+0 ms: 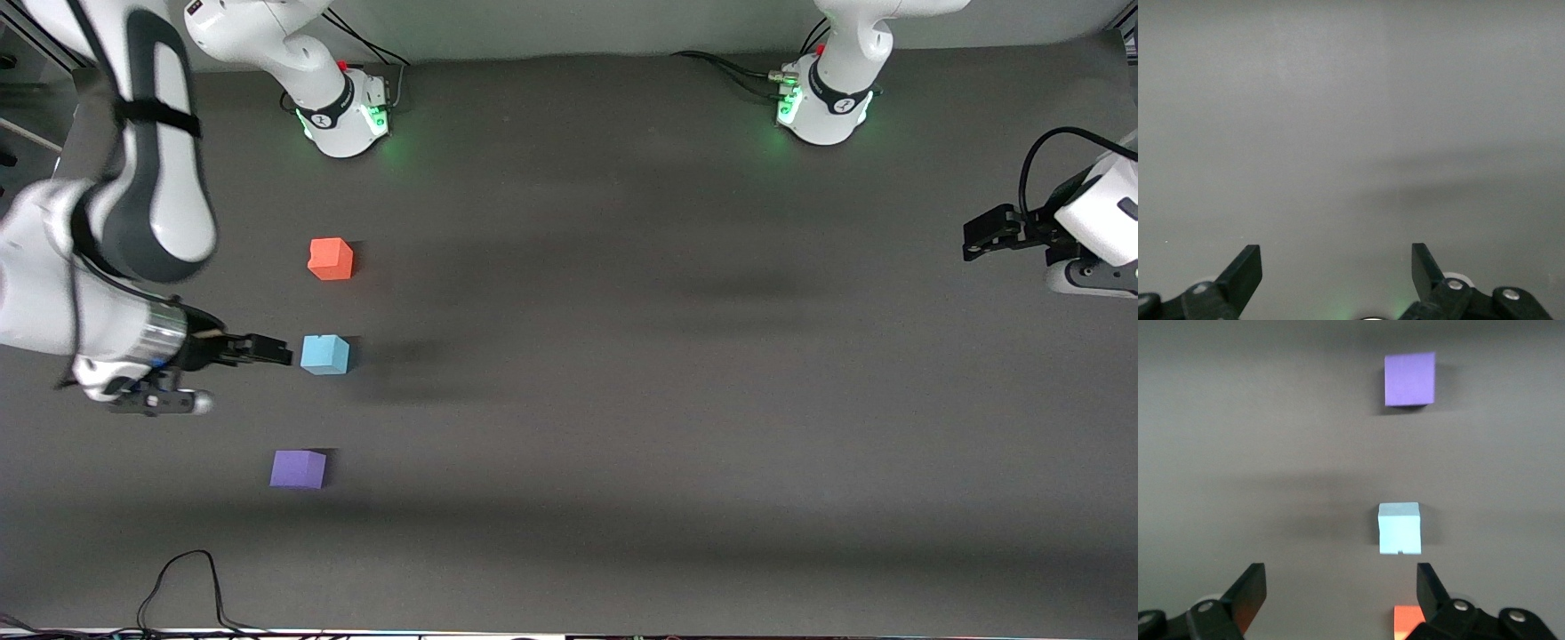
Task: Place blue block between orange and purple blocks
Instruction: 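Open the right gripper and draw it back from the blue cube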
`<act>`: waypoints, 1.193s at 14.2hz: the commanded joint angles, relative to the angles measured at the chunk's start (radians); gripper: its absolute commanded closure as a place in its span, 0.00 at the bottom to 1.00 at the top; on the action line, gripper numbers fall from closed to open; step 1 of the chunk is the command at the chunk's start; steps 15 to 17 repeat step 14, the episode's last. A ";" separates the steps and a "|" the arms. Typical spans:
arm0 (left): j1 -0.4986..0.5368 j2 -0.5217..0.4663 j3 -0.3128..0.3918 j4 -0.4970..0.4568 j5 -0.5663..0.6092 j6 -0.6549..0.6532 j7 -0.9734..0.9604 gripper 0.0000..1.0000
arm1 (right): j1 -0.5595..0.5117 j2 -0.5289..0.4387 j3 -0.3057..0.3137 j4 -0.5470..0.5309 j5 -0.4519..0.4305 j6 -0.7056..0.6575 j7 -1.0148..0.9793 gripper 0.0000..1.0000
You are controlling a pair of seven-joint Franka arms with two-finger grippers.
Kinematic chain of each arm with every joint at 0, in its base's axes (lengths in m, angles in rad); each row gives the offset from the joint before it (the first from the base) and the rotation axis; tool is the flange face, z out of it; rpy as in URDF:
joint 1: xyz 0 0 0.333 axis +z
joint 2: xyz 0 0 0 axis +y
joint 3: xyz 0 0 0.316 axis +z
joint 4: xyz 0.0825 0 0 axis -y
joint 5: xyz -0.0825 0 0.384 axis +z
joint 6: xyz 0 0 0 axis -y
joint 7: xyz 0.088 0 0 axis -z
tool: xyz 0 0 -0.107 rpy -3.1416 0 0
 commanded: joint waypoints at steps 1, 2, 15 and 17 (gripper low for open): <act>0.005 -0.004 -0.009 0.004 -0.006 -0.012 0.001 0.00 | -0.162 -0.156 0.218 -0.016 -0.137 -0.060 0.135 0.00; 0.008 -0.003 -0.009 0.004 -0.007 -0.012 0.004 0.00 | -0.246 -0.195 0.314 -0.024 -0.165 -0.068 0.152 0.00; 0.013 -0.002 -0.009 0.004 0.000 0.011 0.009 0.00 | -0.592 -0.351 0.650 -0.160 -0.270 -0.069 0.136 0.00; 0.013 -0.002 -0.009 0.004 0.000 0.011 0.009 0.00 | -0.592 -0.351 0.650 -0.160 -0.270 -0.069 0.136 0.00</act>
